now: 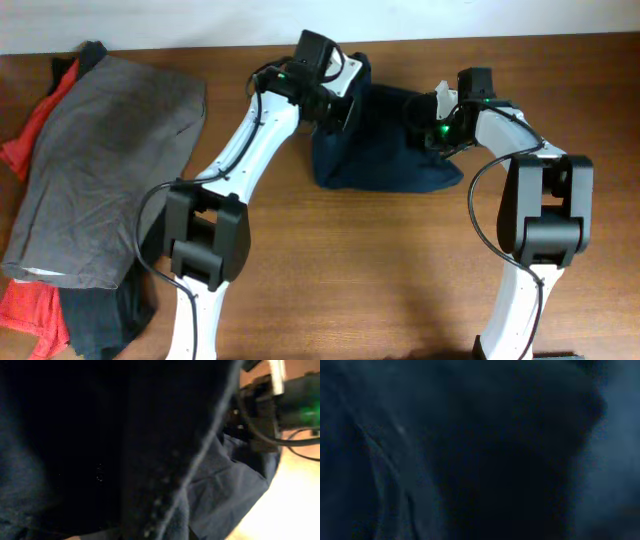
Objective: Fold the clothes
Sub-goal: 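Fold the left end over toward the right gripper with the left gripper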
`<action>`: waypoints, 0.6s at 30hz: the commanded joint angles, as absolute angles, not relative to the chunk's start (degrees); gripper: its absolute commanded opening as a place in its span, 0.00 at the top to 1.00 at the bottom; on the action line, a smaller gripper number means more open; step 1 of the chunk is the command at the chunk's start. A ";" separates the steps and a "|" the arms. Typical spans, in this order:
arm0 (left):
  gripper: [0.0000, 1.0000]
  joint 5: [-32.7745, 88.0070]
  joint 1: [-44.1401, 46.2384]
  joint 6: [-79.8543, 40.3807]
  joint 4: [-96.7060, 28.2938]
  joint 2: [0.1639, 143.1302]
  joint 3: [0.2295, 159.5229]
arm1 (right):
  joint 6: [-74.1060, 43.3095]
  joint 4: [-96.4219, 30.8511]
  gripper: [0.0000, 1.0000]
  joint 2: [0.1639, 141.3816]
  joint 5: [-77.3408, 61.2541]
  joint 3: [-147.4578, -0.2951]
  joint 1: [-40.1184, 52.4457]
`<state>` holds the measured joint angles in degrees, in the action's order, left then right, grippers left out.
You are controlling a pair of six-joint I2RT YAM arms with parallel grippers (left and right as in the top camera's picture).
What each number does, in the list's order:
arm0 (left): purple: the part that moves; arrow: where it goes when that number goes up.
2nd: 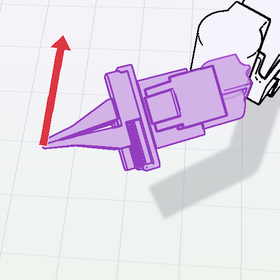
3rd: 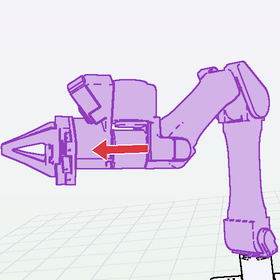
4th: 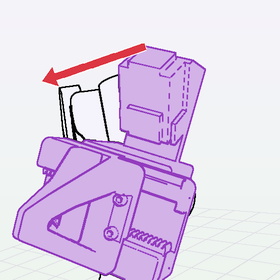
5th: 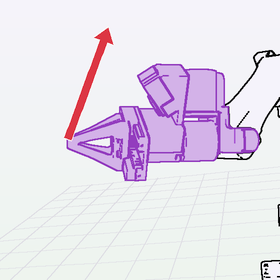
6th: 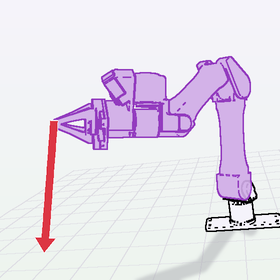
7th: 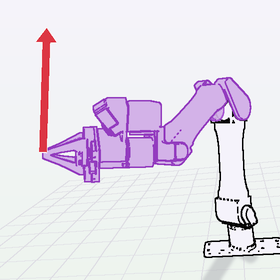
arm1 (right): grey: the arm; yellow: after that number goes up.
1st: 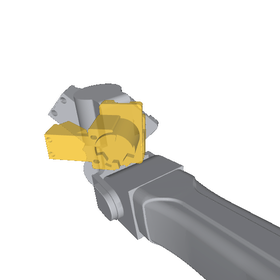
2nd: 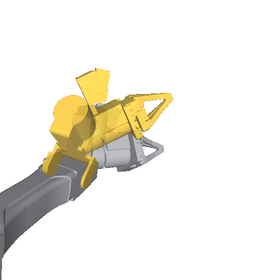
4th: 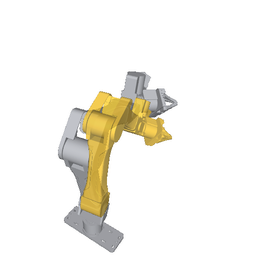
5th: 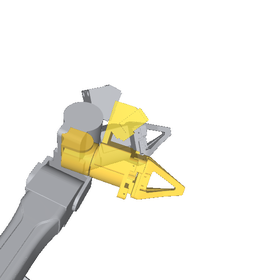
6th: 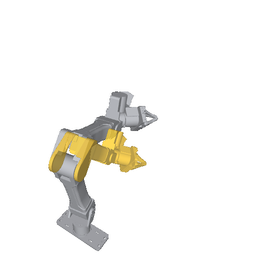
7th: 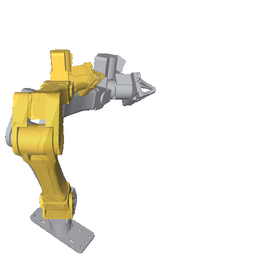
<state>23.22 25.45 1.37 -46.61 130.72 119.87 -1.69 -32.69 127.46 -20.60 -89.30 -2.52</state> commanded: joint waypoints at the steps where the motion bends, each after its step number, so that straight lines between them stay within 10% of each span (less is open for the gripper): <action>1: 1.00 18.72 25.10 0.60 -50.89 128.86 128.40 | -2.22 -34.65 0.96 136.22 -17.76 -85.27 -0.73; 18: 1.00 -8.34 18.94 3.05 -71.07 128.88 139.98 | -2.17 -37.74 0.96 136.11 -19.77 -86.52 -0.75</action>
<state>-5.21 18.83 2.17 -71.00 130.72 138.34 -1.76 -33.95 128.60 -23.44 -90.61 -2.52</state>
